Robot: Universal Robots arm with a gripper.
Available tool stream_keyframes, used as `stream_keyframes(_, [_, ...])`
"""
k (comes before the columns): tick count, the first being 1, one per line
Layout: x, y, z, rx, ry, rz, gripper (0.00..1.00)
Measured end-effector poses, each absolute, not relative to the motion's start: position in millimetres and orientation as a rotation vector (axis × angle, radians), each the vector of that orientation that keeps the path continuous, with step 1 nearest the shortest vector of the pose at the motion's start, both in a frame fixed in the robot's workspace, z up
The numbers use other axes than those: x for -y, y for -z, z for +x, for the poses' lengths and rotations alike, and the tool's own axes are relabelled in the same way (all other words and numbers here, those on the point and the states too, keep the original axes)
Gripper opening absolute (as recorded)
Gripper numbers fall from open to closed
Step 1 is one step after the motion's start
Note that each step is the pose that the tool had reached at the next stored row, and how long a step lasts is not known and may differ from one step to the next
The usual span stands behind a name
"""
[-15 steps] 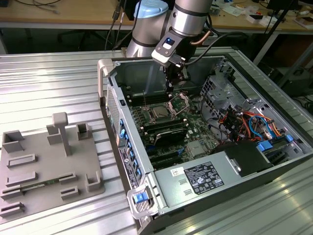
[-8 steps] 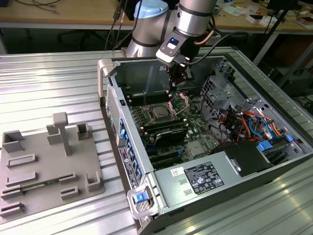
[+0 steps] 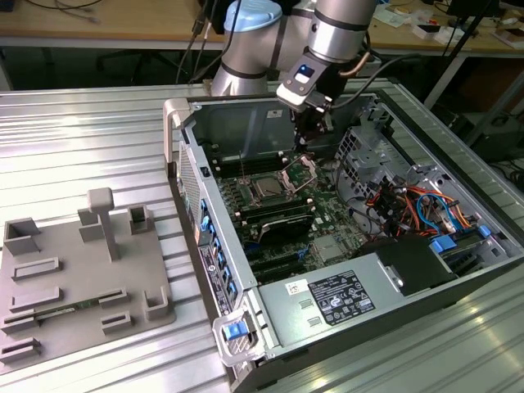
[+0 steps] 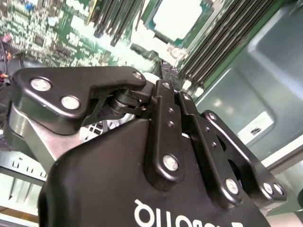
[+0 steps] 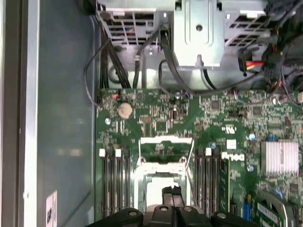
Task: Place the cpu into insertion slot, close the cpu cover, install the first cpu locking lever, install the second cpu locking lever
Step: 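Close the cpu cover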
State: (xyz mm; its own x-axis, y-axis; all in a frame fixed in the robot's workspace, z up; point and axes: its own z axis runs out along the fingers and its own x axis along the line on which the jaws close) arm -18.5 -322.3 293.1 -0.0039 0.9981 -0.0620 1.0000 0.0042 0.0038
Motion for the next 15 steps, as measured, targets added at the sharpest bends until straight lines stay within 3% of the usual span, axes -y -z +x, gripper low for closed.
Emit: stream_keyframes(15, [320.4,-259.0,44.6,-2.195,0.064,2.180,0.11])
